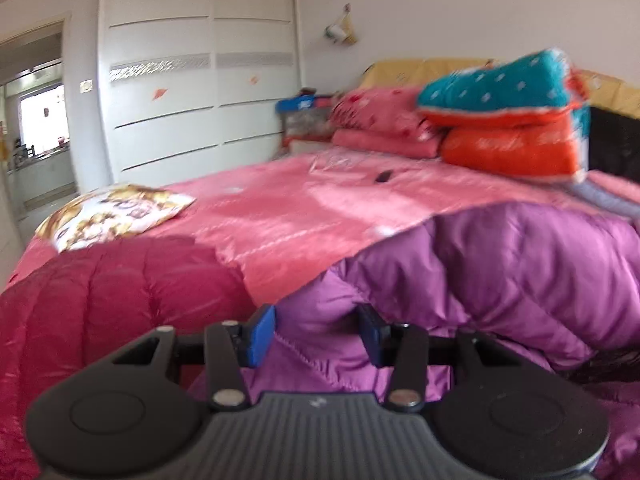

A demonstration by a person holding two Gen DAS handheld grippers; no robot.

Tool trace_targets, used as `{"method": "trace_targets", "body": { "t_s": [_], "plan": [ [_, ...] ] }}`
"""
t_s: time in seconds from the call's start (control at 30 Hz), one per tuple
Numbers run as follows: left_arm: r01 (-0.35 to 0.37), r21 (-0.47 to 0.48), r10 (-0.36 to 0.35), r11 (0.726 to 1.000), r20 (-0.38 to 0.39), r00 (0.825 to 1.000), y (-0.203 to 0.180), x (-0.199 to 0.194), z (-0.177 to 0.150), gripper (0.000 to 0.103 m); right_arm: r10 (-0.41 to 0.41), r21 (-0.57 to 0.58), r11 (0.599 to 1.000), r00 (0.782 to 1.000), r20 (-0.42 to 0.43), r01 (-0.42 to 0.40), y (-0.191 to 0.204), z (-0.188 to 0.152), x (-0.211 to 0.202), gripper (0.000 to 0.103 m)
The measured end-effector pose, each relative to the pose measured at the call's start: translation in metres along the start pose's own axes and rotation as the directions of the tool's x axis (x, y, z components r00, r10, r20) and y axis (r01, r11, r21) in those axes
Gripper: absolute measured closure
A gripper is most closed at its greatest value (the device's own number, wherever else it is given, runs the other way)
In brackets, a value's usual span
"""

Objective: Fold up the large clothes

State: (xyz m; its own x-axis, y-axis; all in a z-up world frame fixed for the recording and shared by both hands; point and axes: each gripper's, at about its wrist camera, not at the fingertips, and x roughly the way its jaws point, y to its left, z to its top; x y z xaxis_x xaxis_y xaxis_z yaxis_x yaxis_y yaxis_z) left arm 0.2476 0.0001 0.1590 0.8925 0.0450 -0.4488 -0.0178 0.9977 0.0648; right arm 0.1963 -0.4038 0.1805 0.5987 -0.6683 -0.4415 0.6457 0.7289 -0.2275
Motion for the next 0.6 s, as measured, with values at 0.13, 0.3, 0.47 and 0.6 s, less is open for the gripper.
{"method": "trace_targets", "body": {
  "t_s": [0.13, 0.3, 0.47, 0.6],
  "plan": [
    [0.006, 0.045, -0.007, 0.999, 0.017, 1.000, 0.006, -0.002, -0.016, 0.057, 0.017, 0.015, 1.000, 1.000, -0.009, -0.017, -0.006, -0.024, 0.004, 0.000],
    [0.017, 0.091, -0.022, 0.996, 0.051, 0.998, 0.021, -0.029, -0.030, 0.057, 0.092, 0.154, 0.984, 0.996, -0.021, -0.088, -0.038, -0.057, -0.012, 0.000],
    [0.101, 0.095, -0.104, 0.990, 0.031, 0.994, 0.052, -0.084, -0.044, 0.054, 0.263, 0.283, 0.923, 0.964, 0.027, -0.260, -0.080, -0.092, -0.067, 0.000],
    [0.205, 0.095, -0.201, 0.974, -0.051, 0.978, 0.078, -0.133, -0.070, 0.051, 0.486, 0.413, 0.782, 0.872, 0.066, -0.467, -0.114, -0.130, -0.122, 0.000]
  ]
}}
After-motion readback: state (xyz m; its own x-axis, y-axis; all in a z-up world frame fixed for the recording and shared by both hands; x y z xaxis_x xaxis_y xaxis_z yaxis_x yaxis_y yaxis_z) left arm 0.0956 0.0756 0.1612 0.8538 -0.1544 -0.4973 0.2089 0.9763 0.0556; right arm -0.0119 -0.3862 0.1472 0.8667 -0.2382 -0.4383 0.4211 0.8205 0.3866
